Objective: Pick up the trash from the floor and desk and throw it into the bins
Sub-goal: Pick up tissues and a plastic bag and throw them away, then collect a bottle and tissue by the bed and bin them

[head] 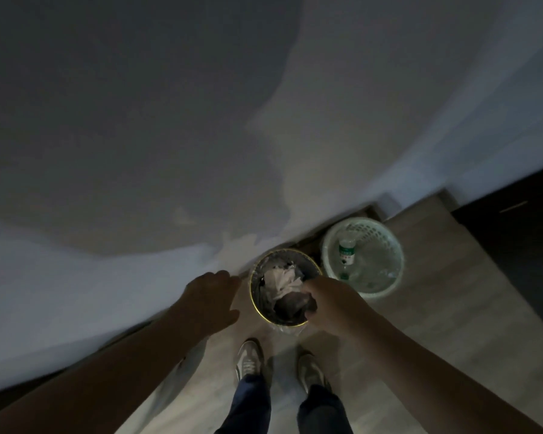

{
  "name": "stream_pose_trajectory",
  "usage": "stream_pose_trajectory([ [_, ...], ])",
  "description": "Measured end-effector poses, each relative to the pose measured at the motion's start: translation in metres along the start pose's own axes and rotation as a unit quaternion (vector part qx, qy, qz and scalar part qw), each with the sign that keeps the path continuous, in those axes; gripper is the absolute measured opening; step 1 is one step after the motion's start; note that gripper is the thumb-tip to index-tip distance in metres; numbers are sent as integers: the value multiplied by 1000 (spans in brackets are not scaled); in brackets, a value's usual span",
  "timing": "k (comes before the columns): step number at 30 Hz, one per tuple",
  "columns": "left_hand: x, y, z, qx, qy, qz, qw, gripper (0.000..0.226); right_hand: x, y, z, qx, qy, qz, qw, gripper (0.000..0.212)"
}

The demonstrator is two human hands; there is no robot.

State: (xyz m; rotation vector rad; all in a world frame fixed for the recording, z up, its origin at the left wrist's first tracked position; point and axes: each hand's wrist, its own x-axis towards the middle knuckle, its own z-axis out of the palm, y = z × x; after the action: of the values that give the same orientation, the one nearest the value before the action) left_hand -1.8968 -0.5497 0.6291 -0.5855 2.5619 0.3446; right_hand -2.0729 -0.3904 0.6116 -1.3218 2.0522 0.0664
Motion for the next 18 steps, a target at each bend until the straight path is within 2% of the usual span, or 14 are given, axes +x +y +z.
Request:
stream_pose_trajectory([
  [3,-32,16,-43,-21,14,-5,1000,43,-31,-11,-45,-20,40,-41,998,32],
  [6,-65,38,-81,-17,0,-74,997,48,-63,-23,-93,-58,47,-95,993,37],
  [9,-102,58,-124,-11,35,-100,994,52,-95,-33,-144,-98,51,-147,983,31],
  [13,-151,81,-166,-37,101,-139,985,54,-131,-54,-210,-118,49,-223,966,46],
  [15,-184,92,-185,-60,141,-172,973,54,-152,-74,-239,-123,70,-267,953,49],
  [18,-232,101,-207,-69,200,-225,951,53,-181,-113,-270,-144,112,-332,925,43],
])
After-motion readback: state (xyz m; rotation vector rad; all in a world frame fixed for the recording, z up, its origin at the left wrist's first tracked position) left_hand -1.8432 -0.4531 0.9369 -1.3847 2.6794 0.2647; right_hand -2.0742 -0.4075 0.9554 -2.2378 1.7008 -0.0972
